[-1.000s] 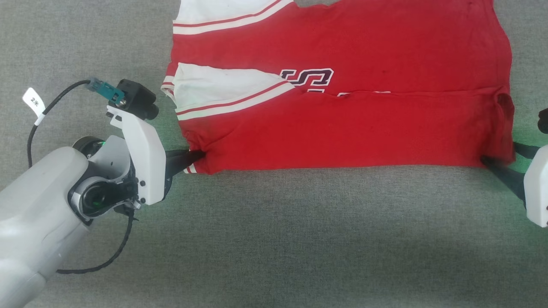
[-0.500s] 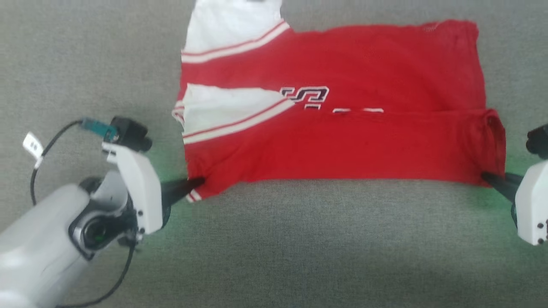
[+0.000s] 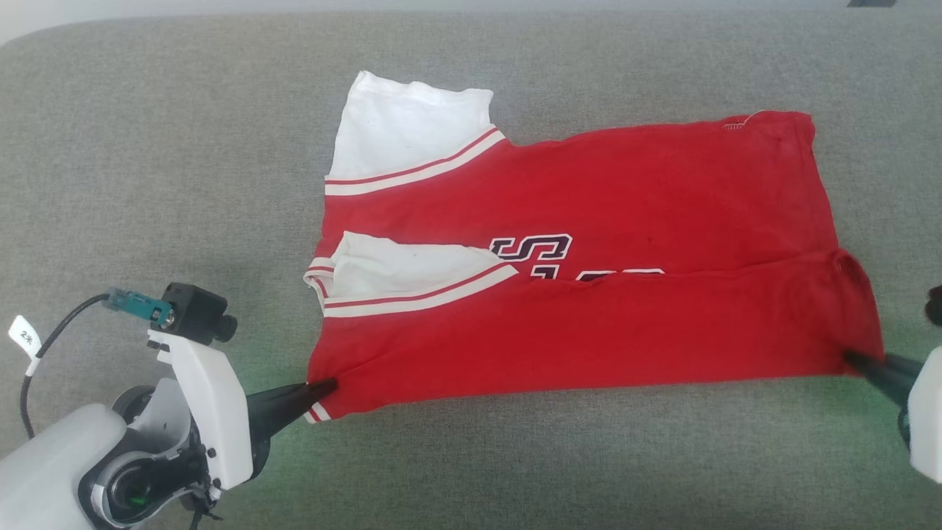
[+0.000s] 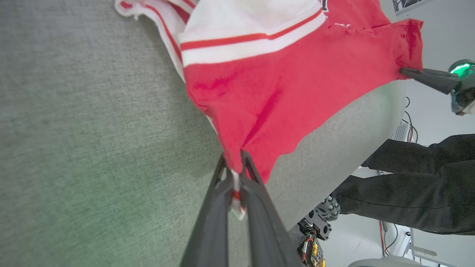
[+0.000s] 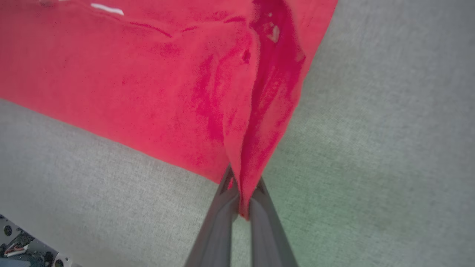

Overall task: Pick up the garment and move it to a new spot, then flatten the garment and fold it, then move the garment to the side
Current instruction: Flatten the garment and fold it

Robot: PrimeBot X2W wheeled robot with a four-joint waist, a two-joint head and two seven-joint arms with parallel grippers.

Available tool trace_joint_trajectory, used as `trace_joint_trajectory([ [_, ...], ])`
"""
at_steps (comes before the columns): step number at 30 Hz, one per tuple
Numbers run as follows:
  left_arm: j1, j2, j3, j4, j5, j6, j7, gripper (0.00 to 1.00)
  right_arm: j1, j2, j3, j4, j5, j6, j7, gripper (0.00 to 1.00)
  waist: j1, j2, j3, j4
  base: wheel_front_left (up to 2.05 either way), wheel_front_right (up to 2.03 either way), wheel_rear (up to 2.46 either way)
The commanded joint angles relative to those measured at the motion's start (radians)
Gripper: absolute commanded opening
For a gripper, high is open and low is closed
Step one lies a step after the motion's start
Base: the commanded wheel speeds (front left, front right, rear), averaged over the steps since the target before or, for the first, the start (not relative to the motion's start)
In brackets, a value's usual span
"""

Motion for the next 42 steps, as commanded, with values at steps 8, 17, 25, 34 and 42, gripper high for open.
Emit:
trace_joint_trajectory([
  [8, 0.020, 0.014, 0.026, -0.015, 0.034, 0.031, -0.071, 1.00, -0.006, 0.031, -0.089, -0.026, -0.099, -0.002, -0.146, 1.00, 0.0000, 0.0000, 0.001, -0.010, 0.00, 0.00, 0.00],
  [17, -0.038, -0.018, 0.123, 0.087, 0.173, 0.079, -0.344, 1.00, -0.074, 0.172, -0.158, -0.039, -0.262, -0.002, -0.506, 1.00, 0.0000, 0.0000, -0.010, -0.051, 0.00, 0.00, 0.00],
  [25, -0.208, -0.109, 0.150, 0.331, 0.264, 0.084, -0.431, 1.00, -0.090, 0.383, -0.219, -0.040, -0.343, -0.002, -0.721, 1.00, 0.0000, 0.0000, -0.012, -0.146, 0.00, 0.00, 0.00],
  [34, -0.476, -0.158, 0.123, 0.638, 0.325, 0.044, -0.295, 1.00, -0.078, 0.480, -0.229, -0.072, -0.358, -0.002, -0.749, 1.00, 0.0000, 0.0000, 0.056, -0.284, 0.00, 0.00, 0.00],
  [42, -0.638, -0.176, 0.017, 0.841, 0.341, -0.013, 0.086, 1.00, -0.090, 0.490, -0.216, -0.058, -0.344, -0.002, -0.754, 1.00, 0.0000, 0.0000, 0.092, -0.350, 0.00, 0.00, 0.00],
])
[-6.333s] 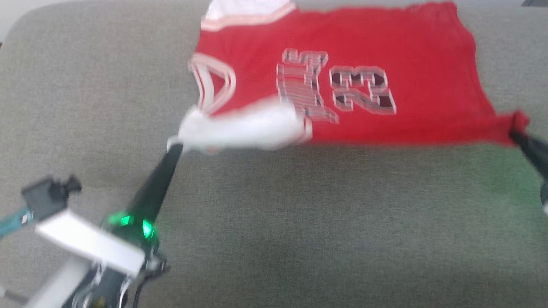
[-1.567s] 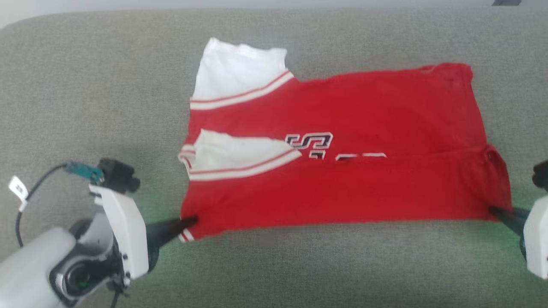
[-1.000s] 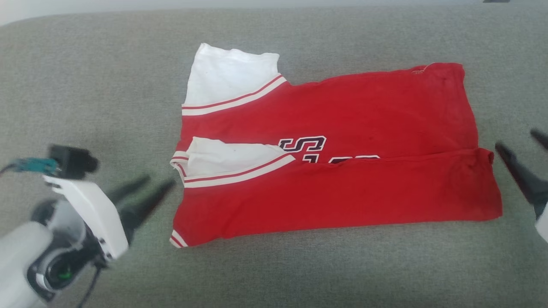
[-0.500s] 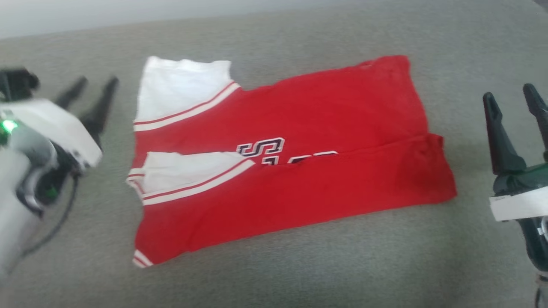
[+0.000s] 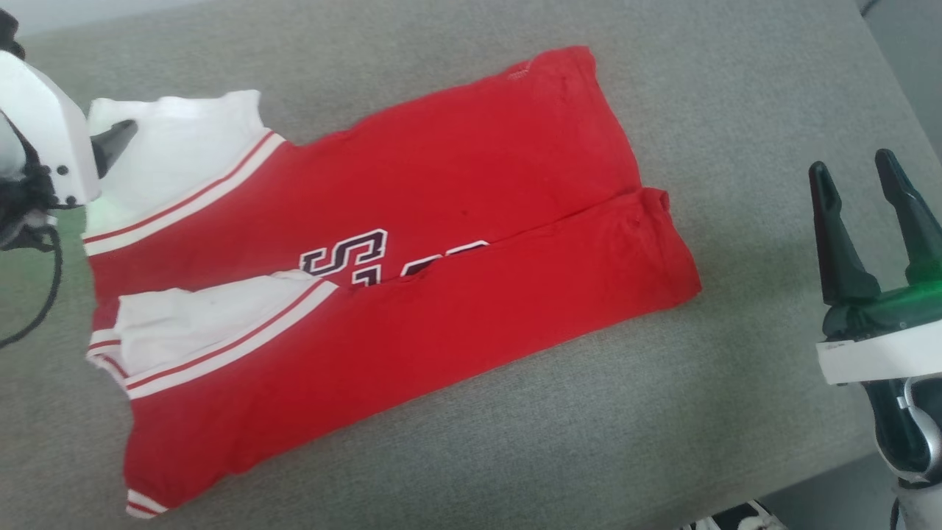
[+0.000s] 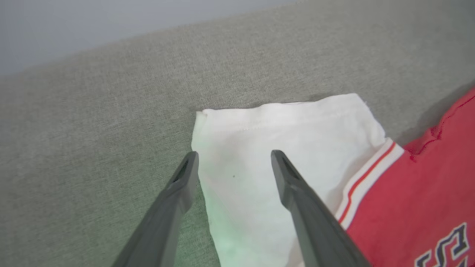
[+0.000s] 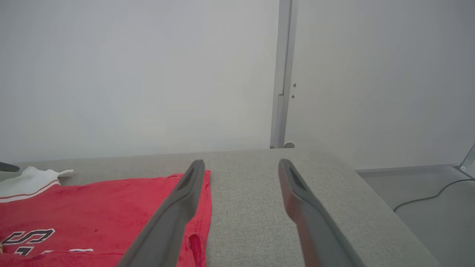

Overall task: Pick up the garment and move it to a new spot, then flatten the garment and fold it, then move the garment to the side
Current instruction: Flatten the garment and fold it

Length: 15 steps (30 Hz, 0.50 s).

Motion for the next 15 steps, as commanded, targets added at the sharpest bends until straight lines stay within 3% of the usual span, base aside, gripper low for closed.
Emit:
trace_joint_trajectory([
  [1, -0.024, 0.006, -0.003, 0.014, -0.002, -0.005, 0.022, 1.00, -0.011, 0.003, 0.005, -0.001, 0.006, -0.002, -0.006, 1.00, 0.0000, 0.0000, 0.015, -0.015, 0.00, 0.00, 0.00],
  [6, -0.092, 0.021, -0.046, 0.086, 0.032, -0.009, 0.145, 1.00, -0.036, -0.015, 0.037, -0.005, 0.001, -0.002, 0.000, 1.00, 0.0000, 0.0000, 0.050, -0.041, 0.00, 0.00, 0.00],
  [15, -0.114, -0.011, -0.081, 0.138, 0.021, -0.032, 0.280, 1.00, -0.099, -0.063, 0.076, -0.011, 0.004, -0.002, 0.035, 1.00, 0.0000, 0.0000, 0.090, -0.046, 0.00, 0.00, 0.00],
])
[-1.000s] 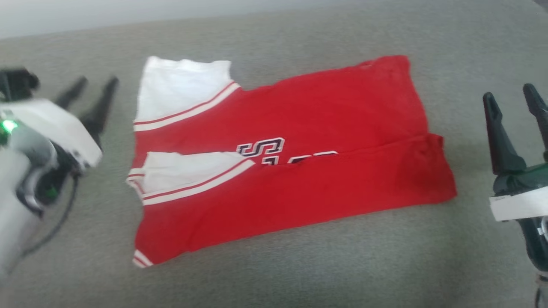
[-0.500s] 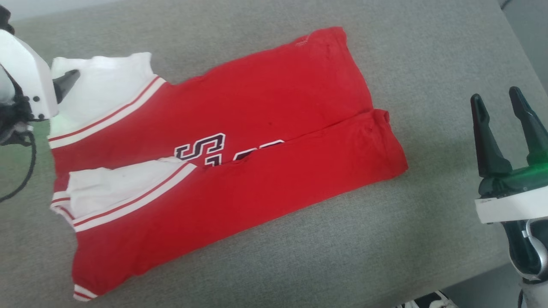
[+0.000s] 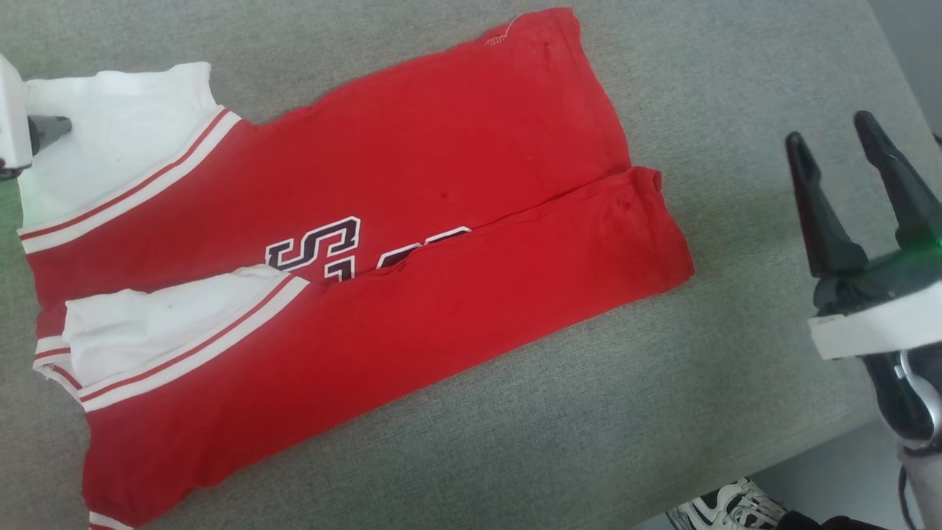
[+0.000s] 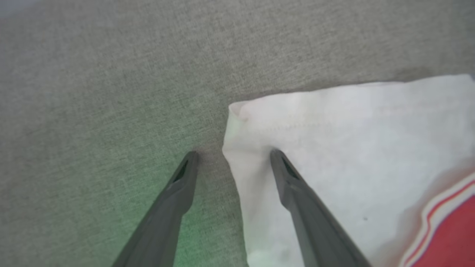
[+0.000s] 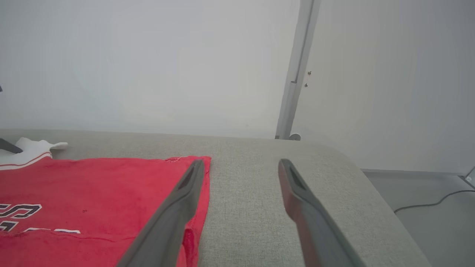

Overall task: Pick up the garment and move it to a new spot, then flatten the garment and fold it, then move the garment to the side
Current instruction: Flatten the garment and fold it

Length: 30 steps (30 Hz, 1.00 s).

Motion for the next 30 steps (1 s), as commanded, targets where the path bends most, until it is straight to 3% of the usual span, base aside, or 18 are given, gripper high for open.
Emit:
trace_joint_trajectory([
  [1, 0.034, -0.029, -0.011, 0.008, -0.019, -0.010, 0.036, 0.67, -0.028, -0.014, 0.011, -0.009, -0.004, -0.002, 0.011, 1.00, 0.0000, -0.0001, 0.004, 0.002, 0.00, 0.00, 0.00],
  [2, 0.036, -0.038, -0.004, 0.004, -0.039, -0.014, 0.049, 0.50, -0.047, -0.024, 0.021, -0.007, -0.003, -0.002, 0.026, 1.00, 0.0000, -0.0001, 0.006, 0.004, 0.00, 0.00, 0.00],
  [3, 0.035, -0.047, 0.003, -0.004, -0.048, -0.016, 0.055, 0.10, -0.069, -0.035, 0.041, -0.001, 0.001, -0.002, 0.048, 1.00, 0.0000, -0.0001, 0.008, 0.007, 0.00, 0.00, 0.00],
  [4, 0.030, -0.055, 0.008, -0.010, -0.056, -0.018, 0.059, 0.00, -0.095, -0.049, 0.061, 0.003, 0.004, -0.001, 0.071, 1.00, 0.0000, -0.0001, 0.011, 0.011, 0.00, 0.00, 0.00],
  [14, -0.024, -0.105, -0.008, -0.046, -0.057, -0.019, 0.039, 0.00, -0.489, -0.142, 0.316, 0.208, 0.172, -0.002, 0.415, 1.00, 0.0000, -0.0001, 0.051, 0.085, 0.00, 0.00, 0.00],
  [22, -0.065, -0.136, -0.025, -0.097, -0.065, -0.019, 0.021, 0.00, -0.776, -0.132, 0.466, 0.502, 0.212, -0.002, 0.620, 1.00, 0.0000, -0.0001, 0.094, 0.147, 0.00, 0.00, 0.00],
  [30, -0.074, -0.150, -0.043, -0.136, -0.092, -0.019, 0.007, 0.00, -0.895, -0.096, 0.554, 0.710, 0.295, -0.002, 0.743, 1.00, 0.0000, -0.0001, 0.123, 0.183, 0.00, 0.00, 0.00],
])
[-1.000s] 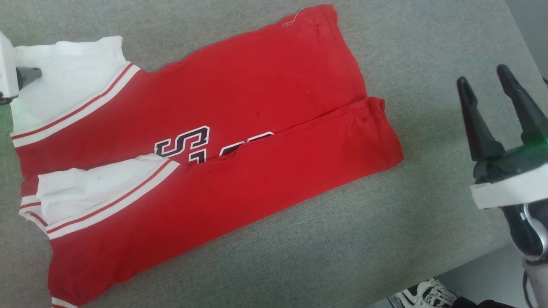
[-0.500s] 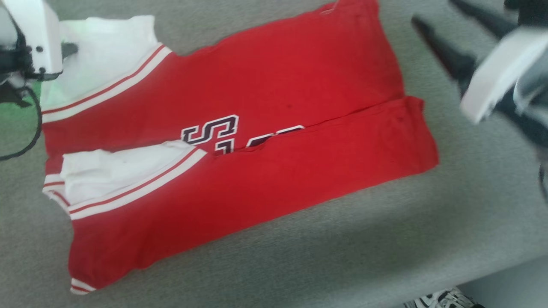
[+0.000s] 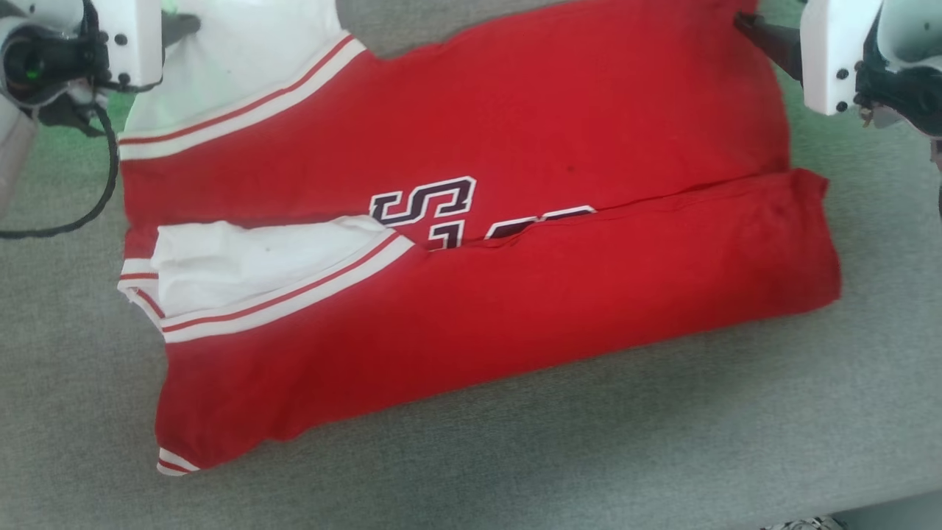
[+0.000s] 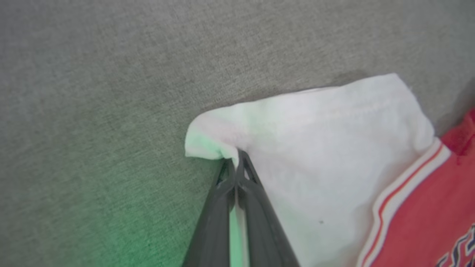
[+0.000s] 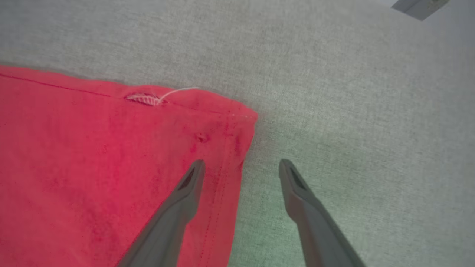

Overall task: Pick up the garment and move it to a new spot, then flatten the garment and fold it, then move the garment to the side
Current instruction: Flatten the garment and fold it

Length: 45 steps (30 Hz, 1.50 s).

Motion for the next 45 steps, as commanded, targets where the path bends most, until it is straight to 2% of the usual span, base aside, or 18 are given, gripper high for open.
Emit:
trace_joint_trajectory([
  [1, 0.030, -0.019, -0.025, 0.001, -0.016, -0.001, 0.002, 0.00, -0.019, 0.011, 0.012, 0.024, 0.020, -0.002, 0.015, 1.00, 0.0000, -0.0001, 0.016, 0.012, 0.00, 0.00, 0.00],
  [8, 0.001, -0.031, -0.035, -0.015, -0.030, -0.001, -0.021, 0.00, -0.066, 0.026, 0.074, 0.130, 0.073, -0.002, 0.013, 1.00, 0.0000, -0.0001, 0.046, 0.038, 0.00, 0.00, 0.00],
  [9, 0.002, -0.034, -0.037, -0.017, -0.033, -0.001, -0.027, 0.00, -0.067, 0.029, 0.086, 0.145, 0.080, -0.002, 0.026, 0.47, 0.0000, -0.0001, 0.047, 0.041, 0.00, 0.00, 0.00],
  [10, 0.002, -0.035, -0.039, -0.020, -0.037, -0.001, -0.032, 0.00, -0.068, 0.027, 0.099, 0.153, 0.084, -0.002, 0.032, 0.15, 0.0000, -0.0001, 0.047, 0.043, 0.00, 0.00, 0.00],
  [11, 0.002, -0.036, -0.041, -0.024, -0.040, -0.001, -0.039, 0.00, -0.070, 0.024, 0.107, 0.161, 0.090, -0.002, 0.027, 0.00, 0.0000, -0.0001, 0.047, 0.045, 0.00, 0.00, 0.00],
  [15, 0.004, -0.032, -0.036, -0.049, -0.061, -0.001, -0.092, 0.00, -0.085, 0.017, 0.116, 0.168, 0.119, -0.002, -0.035, 0.00, 0.0000, -0.0001, 0.034, 0.058, 0.00, 0.00, 0.00],
  [18, 0.002, -0.022, -0.019, -0.091, -0.085, -0.001, -0.171, 0.00, -0.083, 0.005, 0.123, 0.151, 0.146, -0.002, -0.092, 0.00, 0.0000, -0.0001, 0.003, 0.074, 0.00, 0.00, 0.00],
  [26, 0.123, 0.036, 0.008, -0.276, -0.219, -0.002, -0.304, 0.00, -0.007, -0.082, 0.163, 0.068, 0.235, -0.002, -0.154, 0.00, 0.0000, -0.0001, -0.169, 0.139, 0.00, 0.00, 0.00],
  [38, 0.474, 0.238, -0.048, -0.733, -0.309, -0.002, -0.487, 0.00, 0.318, -0.316, 0.189, -0.178, 0.387, -0.002, -0.236, 0.00, 0.0000, -0.0001, -0.339, 0.239, 0.00, 0.00, 0.00],
  [39, 0.474, 0.238, -0.048, -0.733, -0.309, -0.002, -0.487, 0.00, 0.318, -0.316, 0.189, -0.178, 0.387, -0.002, -0.236, 0.00, 0.0000, -0.0001, -0.339, 0.239, 0.00, 0.00, 0.00],
  [42, 0.572, 0.283, -0.061, -0.823, -0.318, -0.002, -0.553, 0.00, 0.422, -0.373, 0.168, -0.240, 0.424, -0.002, -0.276, 0.00, 0.0000, -0.0001, -0.355, 0.257, 0.00, 0.00, 0.00],
  [44, 0.679, 0.309, -0.092, -0.884, -0.306, -0.002, -0.630, 0.00, 0.562, -0.433, 0.139, -0.295, 0.451, -0.002, -0.350, 0.00, 0.0000, -0.0001, -0.365, 0.275, 0.00, 0.00, 0.00],
  [45, 0.700, 0.307, -0.099, -0.890, -0.306, -0.002, -0.646, 0.00, 0.592, -0.440, 0.134, -0.303, 0.455, -0.002, -0.364, 0.00, 0.0000, -0.0001, -0.365, 0.275, 0.00, 0.00, 0.00],
])
